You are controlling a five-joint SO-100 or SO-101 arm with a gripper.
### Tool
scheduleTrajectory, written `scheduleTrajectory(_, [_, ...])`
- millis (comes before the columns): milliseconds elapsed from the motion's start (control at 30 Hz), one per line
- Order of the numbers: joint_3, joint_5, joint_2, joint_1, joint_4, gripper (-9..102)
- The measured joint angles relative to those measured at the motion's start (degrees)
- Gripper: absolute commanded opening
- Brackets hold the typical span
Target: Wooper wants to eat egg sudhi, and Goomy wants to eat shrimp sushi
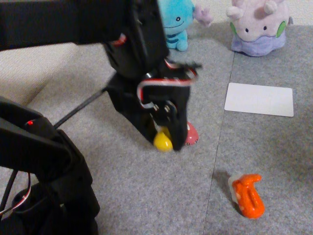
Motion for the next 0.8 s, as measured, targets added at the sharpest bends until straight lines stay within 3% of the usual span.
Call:
scheduleTrajectory(400, [-30.3, 12.3, -6.1, -19.3, 14.9, 3])
scheduleTrajectory(800, [-54.3, 16.6, -35.5, -27.4, 16.8, 3])
